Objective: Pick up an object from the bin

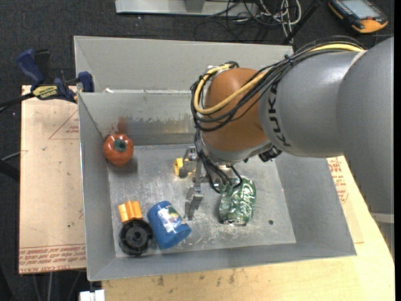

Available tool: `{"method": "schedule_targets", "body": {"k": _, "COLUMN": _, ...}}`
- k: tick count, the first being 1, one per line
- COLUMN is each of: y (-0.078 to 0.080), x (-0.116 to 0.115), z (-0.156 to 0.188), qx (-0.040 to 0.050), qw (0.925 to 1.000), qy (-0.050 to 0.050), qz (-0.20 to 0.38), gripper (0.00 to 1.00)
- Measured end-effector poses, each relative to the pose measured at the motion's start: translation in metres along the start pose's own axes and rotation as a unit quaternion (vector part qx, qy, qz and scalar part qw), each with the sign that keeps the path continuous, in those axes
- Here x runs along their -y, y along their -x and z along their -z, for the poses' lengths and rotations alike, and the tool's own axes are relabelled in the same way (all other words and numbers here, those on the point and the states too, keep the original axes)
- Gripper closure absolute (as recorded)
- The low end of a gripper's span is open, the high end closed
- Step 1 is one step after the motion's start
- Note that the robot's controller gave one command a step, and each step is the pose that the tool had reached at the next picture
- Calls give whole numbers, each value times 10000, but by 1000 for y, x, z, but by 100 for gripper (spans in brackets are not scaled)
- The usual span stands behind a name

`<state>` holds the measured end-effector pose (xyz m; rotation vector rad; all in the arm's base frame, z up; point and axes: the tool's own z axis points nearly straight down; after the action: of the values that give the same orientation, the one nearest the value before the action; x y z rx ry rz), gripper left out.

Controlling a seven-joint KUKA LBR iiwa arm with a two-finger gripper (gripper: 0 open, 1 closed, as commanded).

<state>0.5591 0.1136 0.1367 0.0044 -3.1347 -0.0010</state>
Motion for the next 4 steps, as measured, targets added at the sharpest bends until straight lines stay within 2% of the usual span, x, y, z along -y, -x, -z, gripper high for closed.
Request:
{"method": "schedule_targets", "body": {"k": 1, "y": 2, "x": 0, "z": 4, "qx": 34, "qw": 10000, "qy": 3, "qz": -12, "gripper": 0}}
{"method": "schedule_targets", "body": {"k": 2, "y": 42, "x": 10, "z": -23, "qx": 86, "qw": 9980, "qy": 10, "qz": 629, "gripper": 0}}
{"method": "schedule_targets", "body": {"k": 3, "y": 5, "x": -26, "z": -17, "qx": 45, "qw": 9972, "qy": -6, "qz": 749, "gripper": 0}}
{"method": "schedule_targets", "body": {"k": 4, "y": 29, "x": -5, "z": -15, "qx": 45, "qw": 9977, "qy": 11, "qz": 670, "gripper": 0}}
